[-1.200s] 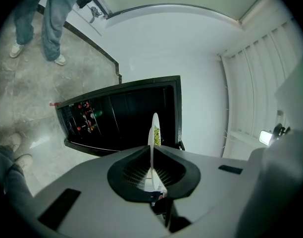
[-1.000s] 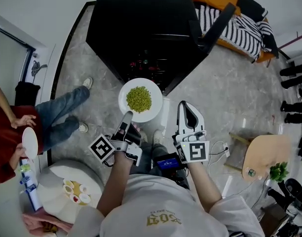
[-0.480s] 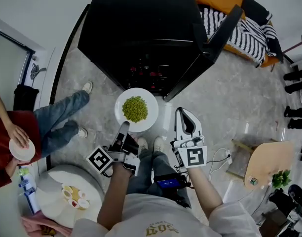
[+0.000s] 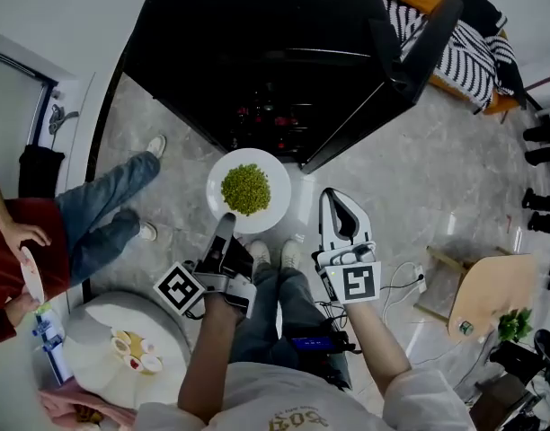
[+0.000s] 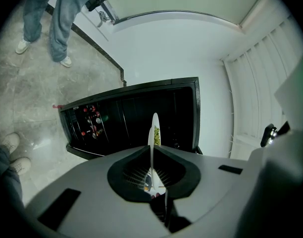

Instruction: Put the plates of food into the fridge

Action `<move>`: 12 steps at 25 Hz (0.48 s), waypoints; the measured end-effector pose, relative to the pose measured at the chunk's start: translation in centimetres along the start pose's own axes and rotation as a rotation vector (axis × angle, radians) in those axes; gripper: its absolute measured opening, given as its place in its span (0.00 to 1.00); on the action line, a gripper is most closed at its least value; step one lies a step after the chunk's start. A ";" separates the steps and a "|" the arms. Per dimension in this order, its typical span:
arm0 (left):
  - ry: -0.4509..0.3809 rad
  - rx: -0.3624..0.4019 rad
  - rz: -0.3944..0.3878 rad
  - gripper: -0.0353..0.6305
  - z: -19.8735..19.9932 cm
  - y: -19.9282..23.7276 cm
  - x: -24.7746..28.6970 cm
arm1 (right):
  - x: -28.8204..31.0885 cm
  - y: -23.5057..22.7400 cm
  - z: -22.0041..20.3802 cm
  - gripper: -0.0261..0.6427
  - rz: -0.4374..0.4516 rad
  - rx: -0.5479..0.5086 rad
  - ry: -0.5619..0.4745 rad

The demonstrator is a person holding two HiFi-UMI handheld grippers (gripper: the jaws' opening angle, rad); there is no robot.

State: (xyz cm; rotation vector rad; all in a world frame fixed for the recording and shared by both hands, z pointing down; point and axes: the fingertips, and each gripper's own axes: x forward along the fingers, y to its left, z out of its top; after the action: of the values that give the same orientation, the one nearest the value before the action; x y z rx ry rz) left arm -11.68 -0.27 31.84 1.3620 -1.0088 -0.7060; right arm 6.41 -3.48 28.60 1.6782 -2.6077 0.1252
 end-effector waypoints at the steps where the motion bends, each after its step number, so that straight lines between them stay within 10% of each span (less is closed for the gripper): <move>1: 0.001 0.001 0.000 0.08 0.0 0.2 0.1 | 0.1 0.1 -0.2 0.05 0.003 0.000 0.000; 12: 0.008 -0.007 0.001 0.08 0.0 2.2 0.4 | 0.9 1.0 -2.4 0.05 0.021 0.006 0.003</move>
State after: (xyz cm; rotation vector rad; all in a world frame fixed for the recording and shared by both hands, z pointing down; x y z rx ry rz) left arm -11.80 -0.35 34.07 1.3577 -0.9997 -0.7019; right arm 5.11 -3.73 30.98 1.6521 -2.6261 0.1362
